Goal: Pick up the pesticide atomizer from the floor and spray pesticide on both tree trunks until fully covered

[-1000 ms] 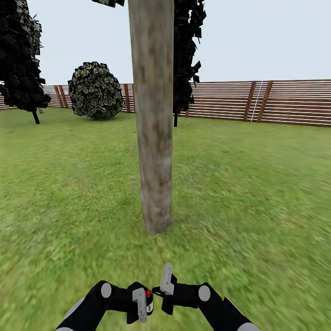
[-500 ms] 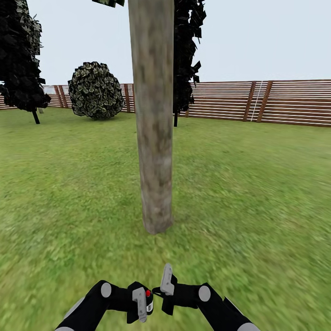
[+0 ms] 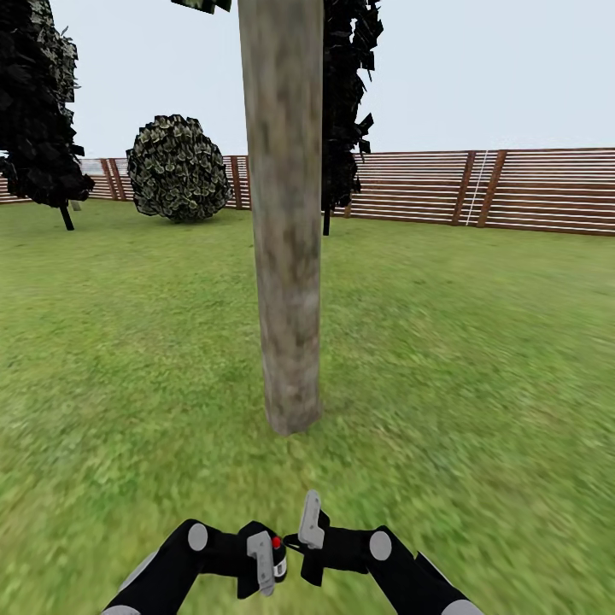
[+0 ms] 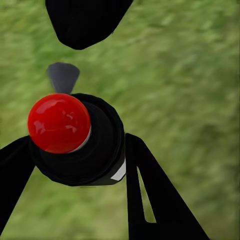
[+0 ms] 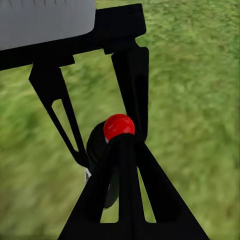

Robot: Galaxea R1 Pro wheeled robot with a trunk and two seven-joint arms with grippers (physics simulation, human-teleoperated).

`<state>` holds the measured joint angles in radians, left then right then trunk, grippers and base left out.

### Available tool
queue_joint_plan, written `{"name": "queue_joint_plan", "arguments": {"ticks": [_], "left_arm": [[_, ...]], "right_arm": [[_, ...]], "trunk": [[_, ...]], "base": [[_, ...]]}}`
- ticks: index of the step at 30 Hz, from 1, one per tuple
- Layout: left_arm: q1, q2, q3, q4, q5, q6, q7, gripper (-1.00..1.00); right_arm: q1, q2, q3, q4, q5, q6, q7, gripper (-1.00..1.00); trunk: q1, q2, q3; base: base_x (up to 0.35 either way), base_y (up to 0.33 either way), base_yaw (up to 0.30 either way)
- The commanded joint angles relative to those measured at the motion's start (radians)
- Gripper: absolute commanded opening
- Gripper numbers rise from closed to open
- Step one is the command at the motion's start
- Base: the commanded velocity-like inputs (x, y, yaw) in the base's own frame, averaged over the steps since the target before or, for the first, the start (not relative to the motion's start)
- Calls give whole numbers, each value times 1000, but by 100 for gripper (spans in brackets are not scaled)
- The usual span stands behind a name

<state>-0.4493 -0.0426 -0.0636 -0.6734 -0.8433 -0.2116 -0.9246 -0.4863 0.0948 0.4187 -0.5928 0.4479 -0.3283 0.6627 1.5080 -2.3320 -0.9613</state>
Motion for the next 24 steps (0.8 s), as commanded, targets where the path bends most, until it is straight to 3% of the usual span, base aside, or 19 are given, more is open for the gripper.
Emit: {"name": "queue_joint_plan", "arguments": {"ticks": [1,24], "left_arm": [[0,0,0,0,5,0,-1,-100],[0,-7,-1,0,13,-7,-11,-100]], "right_arm": [[0,0,0,0,0,0,0,-100],[0,-4,0,1,1,0,0,-100]], "trunk": [[0,0,0],[0,0,0]], "base": [[0,0,0],[0,0,0]]}}
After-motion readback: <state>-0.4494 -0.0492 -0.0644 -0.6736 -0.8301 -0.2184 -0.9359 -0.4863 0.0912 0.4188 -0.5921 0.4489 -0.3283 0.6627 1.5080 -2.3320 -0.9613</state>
